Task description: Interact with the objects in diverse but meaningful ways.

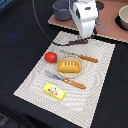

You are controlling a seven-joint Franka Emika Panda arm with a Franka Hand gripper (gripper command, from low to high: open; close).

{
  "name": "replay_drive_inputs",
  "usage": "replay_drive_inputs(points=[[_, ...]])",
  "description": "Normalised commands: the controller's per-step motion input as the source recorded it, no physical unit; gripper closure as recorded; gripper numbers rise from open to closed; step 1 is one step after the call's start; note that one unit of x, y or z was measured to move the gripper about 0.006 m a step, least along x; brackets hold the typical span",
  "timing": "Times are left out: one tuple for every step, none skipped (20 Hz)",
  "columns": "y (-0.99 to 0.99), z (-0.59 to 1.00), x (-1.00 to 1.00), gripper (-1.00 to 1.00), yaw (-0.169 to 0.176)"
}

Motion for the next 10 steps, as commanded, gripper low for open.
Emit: replay_drive_inputs(points=[[0.21,-0.41,-0.02,-1.00,0.000],[0.22,-0.40,-0.01,-1.00,0.000],[0.21,-0.39,0.00,-1.00,0.000],[0.21,-0.35,0.00,-1.00,0.000],[0.18,-0.33,0.00,-1.00,0.000],[0.18,-0.30,0.00,-1.00,0.000],[0.19,-0.29,0.00,-1.00,0.000],[0.19,-0.29,0.00,-1.00,0.000],[0.17,-0.30,0.00,-1.00,0.000],[0.17,-0.30,0.00,-1.00,0.000]])
